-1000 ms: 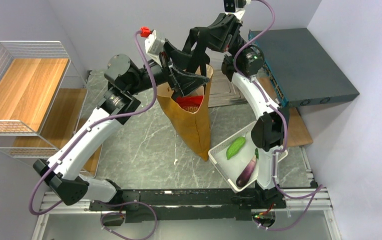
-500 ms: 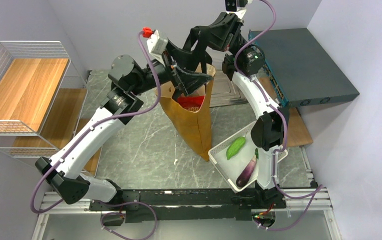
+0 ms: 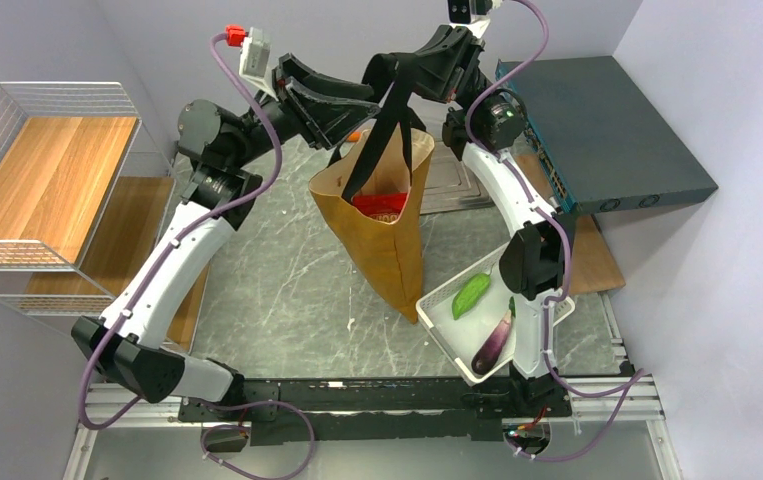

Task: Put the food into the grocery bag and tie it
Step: Tie the grocery bag at the center of the board.

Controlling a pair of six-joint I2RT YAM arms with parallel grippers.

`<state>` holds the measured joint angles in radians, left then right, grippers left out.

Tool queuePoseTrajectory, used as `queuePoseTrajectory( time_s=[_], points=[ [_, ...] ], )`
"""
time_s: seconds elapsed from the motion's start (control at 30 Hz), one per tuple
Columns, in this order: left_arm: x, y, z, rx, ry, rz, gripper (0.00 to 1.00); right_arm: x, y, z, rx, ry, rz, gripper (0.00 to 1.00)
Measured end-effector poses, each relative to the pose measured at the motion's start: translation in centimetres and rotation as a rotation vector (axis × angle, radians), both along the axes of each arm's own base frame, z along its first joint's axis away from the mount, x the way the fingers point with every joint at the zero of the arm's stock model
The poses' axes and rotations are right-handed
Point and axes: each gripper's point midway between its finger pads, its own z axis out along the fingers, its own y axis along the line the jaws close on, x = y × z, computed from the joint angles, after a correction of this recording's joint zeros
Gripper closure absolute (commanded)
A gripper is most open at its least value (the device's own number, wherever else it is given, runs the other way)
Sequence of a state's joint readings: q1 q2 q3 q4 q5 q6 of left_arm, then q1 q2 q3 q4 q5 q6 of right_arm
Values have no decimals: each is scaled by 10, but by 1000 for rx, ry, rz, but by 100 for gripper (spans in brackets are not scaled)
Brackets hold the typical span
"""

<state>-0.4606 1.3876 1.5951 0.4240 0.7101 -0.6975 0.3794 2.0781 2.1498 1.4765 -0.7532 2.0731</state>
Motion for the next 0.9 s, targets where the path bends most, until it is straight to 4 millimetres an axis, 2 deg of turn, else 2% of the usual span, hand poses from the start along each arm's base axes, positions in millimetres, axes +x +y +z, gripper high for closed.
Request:
queuePoseTrajectory(
  time_s=[0.07,0.13,0.17,0.2,0.23,0.33,0.37,0.43,0.47,0.5,0.57,0.6,0.67,0.73,0.8,0.83,0.87,0.9],
  points=[
    [-2,-1,2,-8,-6,-12,52,0,0,0,0,0,0,100],
    [-1,-2,2,-13,-6,-19,61,0,0,0,-1,0,0,100],
    [1,-2,1,-14,-4,-19,74,0,0,0,-2,0,0,100],
    [2,-3,0,-12,-3,-17,83,0,1,-1,-4,-1,0,100],
    [4,-4,-1,-10,4,-13,86,0,1,-1,-6,-3,1,100],
    [12,-4,-5,0,12,21,84,-1,1,0,-8,-11,1,100],
    [14,-4,-6,6,11,32,79,-2,1,0,-9,-12,1,100],
    [17,-5,-7,25,14,52,62,-2,1,-1,-11,-14,1,100],
    [18,-7,-6,37,6,65,60,-2,1,-1,-11,-13,1,100],
    [18,-9,-5,46,1,73,64,-2,1,-1,-12,-14,1,100],
    [16,-14,-4,65,-7,90,82,-2,1,-1,-12,-14,1,100],
    [14,-16,-3,73,-13,97,88,-2,1,-1,-12,-14,1,100],
    [12,-19,-2,81,-25,109,94,-2,1,-1,-13,-14,1,100],
    [15,-20,-3,90,-30,129,95,-2,1,-1,-13,-15,1,100],
    [21,-18,-7,102,-19,166,89,-2,2,-1,-13,-15,1,100],
    [27,-16,-11,111,-6,195,76,-2,2,-1,-14,-15,1,100],
    [31,-14,-13,121,2,224,58,-2,2,-1,-14,-15,1,100],
    [35,-11,-16,133,5,251,46,-2,2,-1,-15,-15,1,100]
  ],
)
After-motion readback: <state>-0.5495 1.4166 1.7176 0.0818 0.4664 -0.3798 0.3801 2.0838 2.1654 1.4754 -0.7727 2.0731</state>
